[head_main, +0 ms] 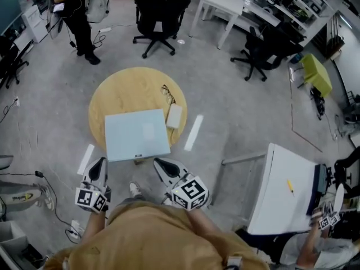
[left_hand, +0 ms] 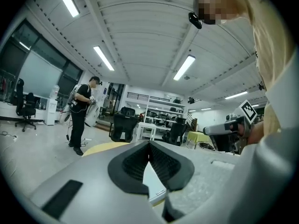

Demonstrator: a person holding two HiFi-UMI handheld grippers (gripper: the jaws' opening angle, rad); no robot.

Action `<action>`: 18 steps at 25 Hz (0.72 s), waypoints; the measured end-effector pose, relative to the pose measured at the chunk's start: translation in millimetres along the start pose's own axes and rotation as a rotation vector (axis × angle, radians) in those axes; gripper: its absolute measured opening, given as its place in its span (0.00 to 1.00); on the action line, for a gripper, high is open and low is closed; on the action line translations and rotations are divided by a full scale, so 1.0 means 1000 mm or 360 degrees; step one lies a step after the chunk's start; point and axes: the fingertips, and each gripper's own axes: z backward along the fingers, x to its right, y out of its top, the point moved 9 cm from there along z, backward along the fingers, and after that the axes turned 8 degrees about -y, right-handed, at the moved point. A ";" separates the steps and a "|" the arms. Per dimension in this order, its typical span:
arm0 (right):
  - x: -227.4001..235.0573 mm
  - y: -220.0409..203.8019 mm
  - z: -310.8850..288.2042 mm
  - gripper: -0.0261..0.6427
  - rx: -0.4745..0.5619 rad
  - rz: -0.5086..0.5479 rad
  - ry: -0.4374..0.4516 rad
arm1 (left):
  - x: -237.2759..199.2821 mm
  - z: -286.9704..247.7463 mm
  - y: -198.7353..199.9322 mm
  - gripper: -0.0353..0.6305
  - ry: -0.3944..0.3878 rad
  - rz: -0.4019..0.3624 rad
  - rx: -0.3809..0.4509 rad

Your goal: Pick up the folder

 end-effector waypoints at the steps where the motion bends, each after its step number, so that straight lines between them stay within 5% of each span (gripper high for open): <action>1: 0.001 0.000 -0.007 0.04 -0.0012 -0.0006 -0.0037 | -0.011 -0.003 0.002 0.06 -0.0023 0.0008 0.0000; 13: 0.029 -0.052 -0.020 0.06 -0.0075 -0.0486 -0.0456 | -0.092 -0.048 -0.019 0.06 -0.0308 0.0087 -0.0111; 15: 0.037 -0.064 -0.016 0.24 -0.0078 -0.0620 -0.0481 | -0.093 -0.057 -0.021 0.06 -0.0333 0.0094 -0.0132; 18: 0.062 -0.086 -0.016 0.32 -0.0062 -0.0861 -0.0499 | -0.087 -0.074 -0.024 0.06 -0.0358 0.0110 -0.0160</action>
